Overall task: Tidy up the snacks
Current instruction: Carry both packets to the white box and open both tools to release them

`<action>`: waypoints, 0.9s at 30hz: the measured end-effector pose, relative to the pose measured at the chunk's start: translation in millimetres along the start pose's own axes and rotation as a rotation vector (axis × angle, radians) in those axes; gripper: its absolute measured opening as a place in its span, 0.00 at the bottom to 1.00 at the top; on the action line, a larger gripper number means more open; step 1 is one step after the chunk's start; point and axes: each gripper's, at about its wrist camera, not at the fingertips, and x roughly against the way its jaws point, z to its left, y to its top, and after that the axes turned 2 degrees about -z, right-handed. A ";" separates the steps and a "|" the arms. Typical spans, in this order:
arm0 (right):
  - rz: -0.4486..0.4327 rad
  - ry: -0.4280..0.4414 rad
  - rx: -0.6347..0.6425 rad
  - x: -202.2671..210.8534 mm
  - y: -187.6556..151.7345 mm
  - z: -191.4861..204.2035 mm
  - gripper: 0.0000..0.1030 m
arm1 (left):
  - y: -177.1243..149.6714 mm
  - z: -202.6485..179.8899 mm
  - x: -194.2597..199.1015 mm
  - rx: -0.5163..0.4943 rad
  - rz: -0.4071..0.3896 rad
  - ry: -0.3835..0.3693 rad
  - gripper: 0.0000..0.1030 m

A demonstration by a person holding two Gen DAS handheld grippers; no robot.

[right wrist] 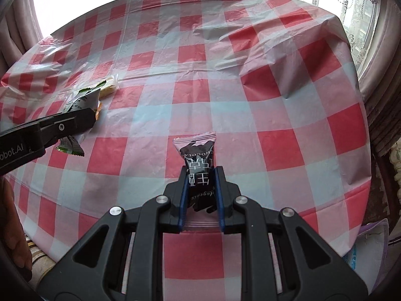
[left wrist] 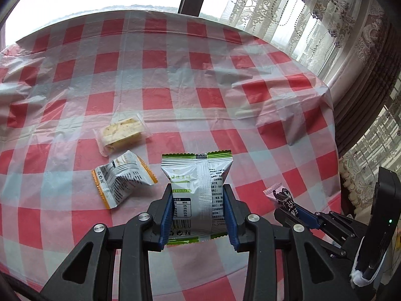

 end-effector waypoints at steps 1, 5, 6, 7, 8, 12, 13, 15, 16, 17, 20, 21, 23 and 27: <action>0.000 -0.008 -0.002 4.4 -3.1 -4.7 0.22 | -2.8 -7.0 -1.3 -0.007 0.012 -0.022 0.36; 0.005 -0.030 -0.017 18.9 -18.7 -23.2 0.22 | -15.6 -35.1 -6.5 -0.041 0.063 -0.090 0.36; 0.008 -0.037 -0.022 22.2 -23.0 -28.0 0.22 | -19.0 -42.9 -7.1 -0.055 0.073 -0.102 0.36; 0.009 -0.045 -0.027 25.6 -27.3 -33.2 0.22 | -22.2 -50.6 -7.5 -0.070 0.080 -0.109 0.36; 0.011 -0.053 -0.032 28.8 -31.8 -38.9 0.22 | -25.3 -58.6 -7.6 -0.086 0.088 -0.118 0.36; 0.030 -0.085 -0.063 38.3 -50.6 -63.9 0.22 | -37.0 -92.2 -9.0 -0.150 0.129 -0.166 0.36; 0.036 -0.094 -0.072 40.6 -55.4 -70.8 0.22 | -40.2 -100.8 -9.4 -0.168 0.139 -0.176 0.36; 0.047 -0.111 -0.091 45.7 -65.6 -85.0 0.21 | -46.4 -117.4 -10.4 -0.201 0.161 -0.199 0.36; 0.052 -0.119 -0.101 48.0 -70.5 -91.9 0.21 | -49.4 -125.3 -10.6 -0.217 0.170 -0.207 0.36; 0.058 -0.129 -0.109 50.1 -75.6 -98.8 0.22 | -52.4 -132.9 -10.9 -0.232 0.181 -0.215 0.36; 0.075 -0.155 -0.132 55.6 -91.0 -117.4 0.22 | -60.6 -154.1 -11.5 -0.276 0.208 -0.237 0.36; 0.081 -0.163 -0.141 56.8 -96.1 -123.5 0.22 | -63.4 -160.9 -11.5 -0.293 0.215 -0.242 0.36; 0.097 -0.177 -0.163 58.2 -107.1 -136.1 0.22 | -68.6 -174.0 -12.4 -0.322 0.231 -0.255 0.36; 0.124 -0.198 -0.213 60.5 -128.2 -159.3 0.22 | -80.0 -197.9 -16.2 -0.378 0.270 -0.274 0.36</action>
